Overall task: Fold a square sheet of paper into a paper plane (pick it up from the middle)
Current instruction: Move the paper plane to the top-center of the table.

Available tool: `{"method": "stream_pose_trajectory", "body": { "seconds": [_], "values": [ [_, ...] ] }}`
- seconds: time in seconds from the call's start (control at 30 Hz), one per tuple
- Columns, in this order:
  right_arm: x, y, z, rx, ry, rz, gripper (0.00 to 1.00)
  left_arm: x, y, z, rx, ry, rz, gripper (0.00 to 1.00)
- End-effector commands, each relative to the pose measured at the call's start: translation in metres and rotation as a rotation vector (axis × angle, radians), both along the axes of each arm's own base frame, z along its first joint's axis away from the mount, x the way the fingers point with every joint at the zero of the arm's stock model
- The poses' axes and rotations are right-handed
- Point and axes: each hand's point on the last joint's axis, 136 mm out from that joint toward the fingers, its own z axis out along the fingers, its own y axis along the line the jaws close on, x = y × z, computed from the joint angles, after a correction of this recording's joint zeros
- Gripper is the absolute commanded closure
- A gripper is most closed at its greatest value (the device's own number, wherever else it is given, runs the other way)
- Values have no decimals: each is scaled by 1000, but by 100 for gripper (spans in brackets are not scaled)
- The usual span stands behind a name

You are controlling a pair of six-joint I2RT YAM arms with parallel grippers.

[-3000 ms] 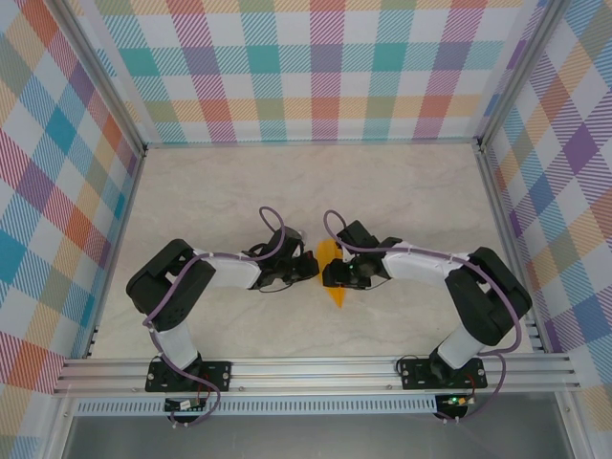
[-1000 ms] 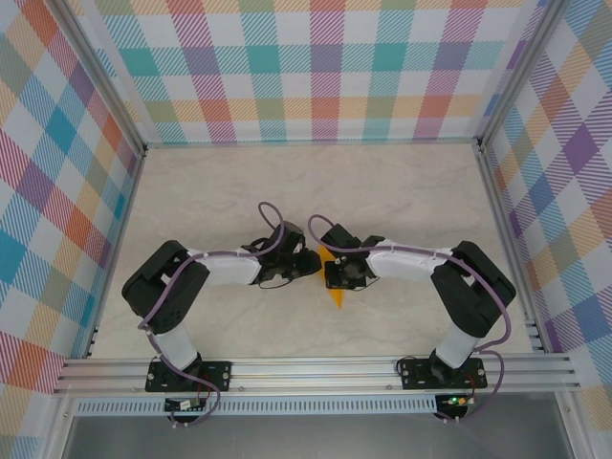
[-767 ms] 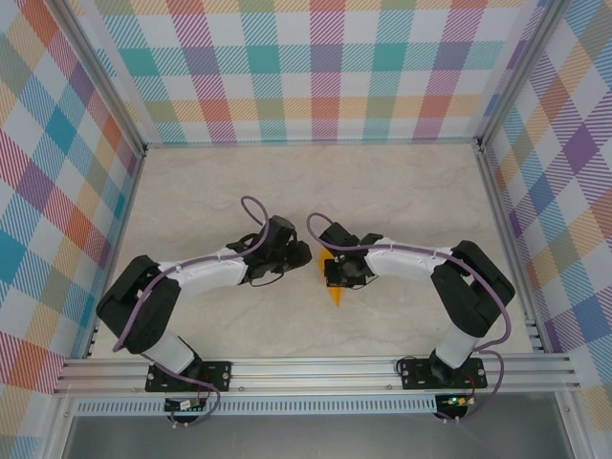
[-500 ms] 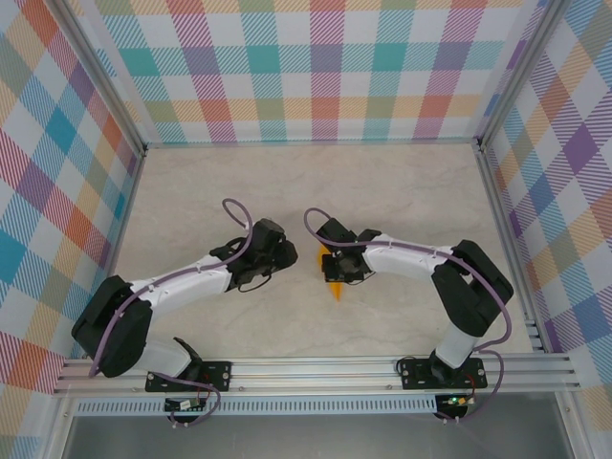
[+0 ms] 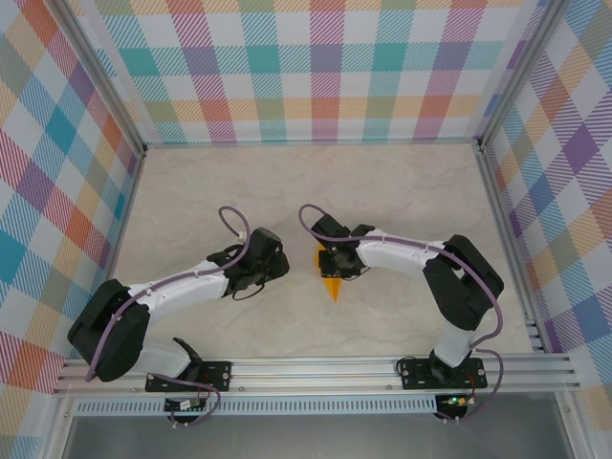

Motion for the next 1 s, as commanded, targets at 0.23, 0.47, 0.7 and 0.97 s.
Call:
{"method": "stream_pose_trajectory", "body": {
  "seconds": [0.23,0.47,0.7,0.97],
  "values": [
    [-2,-1,-8,-46,17,12,75,1,6,-7,13,14,21,57],
    [3,-2,-7,-63,2,8,79,0,5,-9,15,22,18,57],
    [10,-6,-1,-95,-27,2,83,-1,11,-9,31,22,38,55],
    [14,-9,6,-126,-48,11,92,-9,29,-15,91,51,92,37]
  ]
}}
